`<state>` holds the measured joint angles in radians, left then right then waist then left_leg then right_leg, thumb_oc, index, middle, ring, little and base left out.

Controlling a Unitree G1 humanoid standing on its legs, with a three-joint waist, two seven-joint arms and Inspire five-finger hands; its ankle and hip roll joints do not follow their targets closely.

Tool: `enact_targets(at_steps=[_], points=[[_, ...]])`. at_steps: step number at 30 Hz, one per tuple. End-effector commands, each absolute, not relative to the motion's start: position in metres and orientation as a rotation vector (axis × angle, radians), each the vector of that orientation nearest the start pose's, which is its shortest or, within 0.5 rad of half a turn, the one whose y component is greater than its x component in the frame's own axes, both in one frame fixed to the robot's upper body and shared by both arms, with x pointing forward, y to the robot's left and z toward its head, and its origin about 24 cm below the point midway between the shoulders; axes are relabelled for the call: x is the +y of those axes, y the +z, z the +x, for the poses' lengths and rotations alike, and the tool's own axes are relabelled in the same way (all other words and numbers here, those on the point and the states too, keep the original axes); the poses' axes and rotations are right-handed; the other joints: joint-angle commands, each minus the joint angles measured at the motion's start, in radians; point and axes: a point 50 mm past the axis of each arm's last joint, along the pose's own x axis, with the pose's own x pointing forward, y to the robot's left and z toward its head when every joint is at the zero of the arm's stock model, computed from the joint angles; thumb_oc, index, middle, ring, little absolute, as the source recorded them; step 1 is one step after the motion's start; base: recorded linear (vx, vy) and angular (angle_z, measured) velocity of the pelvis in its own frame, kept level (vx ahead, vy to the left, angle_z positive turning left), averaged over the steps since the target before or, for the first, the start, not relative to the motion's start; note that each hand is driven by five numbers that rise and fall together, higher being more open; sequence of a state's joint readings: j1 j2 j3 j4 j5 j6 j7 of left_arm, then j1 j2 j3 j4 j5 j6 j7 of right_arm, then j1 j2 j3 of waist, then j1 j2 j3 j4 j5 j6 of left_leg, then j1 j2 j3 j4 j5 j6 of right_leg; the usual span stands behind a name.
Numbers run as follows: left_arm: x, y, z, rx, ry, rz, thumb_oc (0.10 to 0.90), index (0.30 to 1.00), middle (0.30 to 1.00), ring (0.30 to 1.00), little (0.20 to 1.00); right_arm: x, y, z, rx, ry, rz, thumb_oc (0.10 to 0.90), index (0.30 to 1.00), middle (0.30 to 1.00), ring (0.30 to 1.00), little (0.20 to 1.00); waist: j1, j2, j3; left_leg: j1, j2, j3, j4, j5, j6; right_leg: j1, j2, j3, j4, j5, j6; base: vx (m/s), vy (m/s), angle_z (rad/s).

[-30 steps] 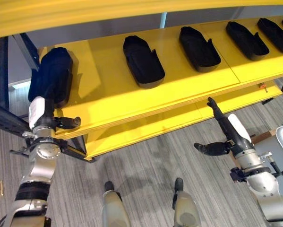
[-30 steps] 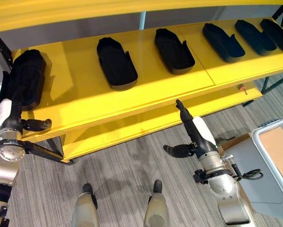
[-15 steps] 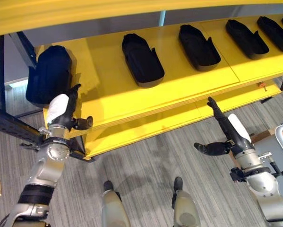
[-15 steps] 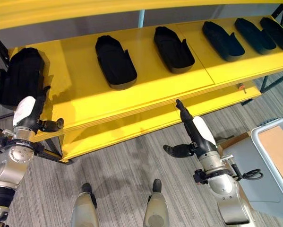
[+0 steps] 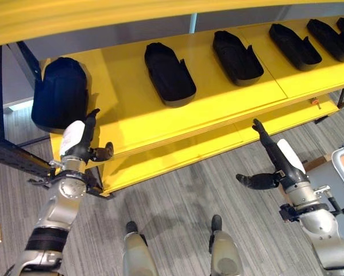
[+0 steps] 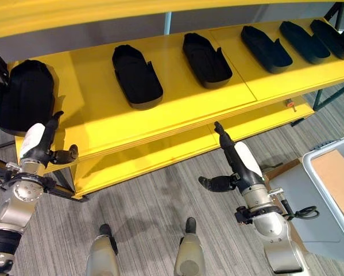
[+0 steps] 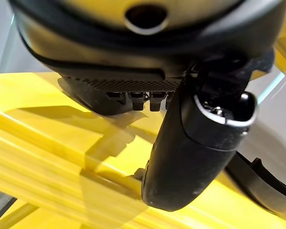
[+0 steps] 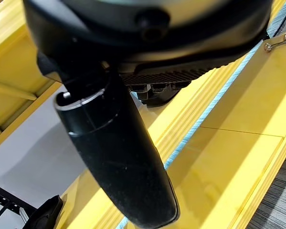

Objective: Move parts from the plastic box to the shelf.

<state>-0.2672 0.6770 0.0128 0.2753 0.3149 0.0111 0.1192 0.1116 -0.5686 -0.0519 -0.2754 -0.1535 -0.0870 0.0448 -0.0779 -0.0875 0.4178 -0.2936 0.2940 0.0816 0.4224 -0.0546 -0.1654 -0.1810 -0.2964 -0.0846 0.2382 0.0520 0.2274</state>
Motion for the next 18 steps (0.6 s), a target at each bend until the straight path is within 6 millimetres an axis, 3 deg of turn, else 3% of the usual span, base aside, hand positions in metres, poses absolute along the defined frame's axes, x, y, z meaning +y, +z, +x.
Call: enact_targets(at_steps=[1, 18], points=[[0.292, 0.107, 0.299, -0.042, 0.219, 0.889, 0.9, 1.0, 1.0, 1.0, 1.0, -0.226, 0.159, 0.225, -0.47, 0.023, -0.701, 0.9, 1.0, 1.0, 1.0, 1.0, -0.006, -0.026, -0.091, 0.016, -0.013, 0.0, -0.069, 0.077, 0.018, -0.029, 0.008, 0.018, 0.075, -0.03, -0.034, 0.0, 0.0, 0.0], [0.258, 0.123, 0.306, -0.207, 0.208, 0.704, 0.9, 1.0, 1.0, 1.0, 1.0, -0.221, 0.158, 0.228, -0.485, 0.033, -0.696, 0.9, 1.0, 1.0, 1.0, 1.0, -0.006, -0.026, -0.102, 0.029, -0.013, 0.003, -0.079, 0.081, 0.015, -0.019, 0.009, 0.019, 0.076, -0.031, -0.033, 0.0, 0.0, 0.0]])
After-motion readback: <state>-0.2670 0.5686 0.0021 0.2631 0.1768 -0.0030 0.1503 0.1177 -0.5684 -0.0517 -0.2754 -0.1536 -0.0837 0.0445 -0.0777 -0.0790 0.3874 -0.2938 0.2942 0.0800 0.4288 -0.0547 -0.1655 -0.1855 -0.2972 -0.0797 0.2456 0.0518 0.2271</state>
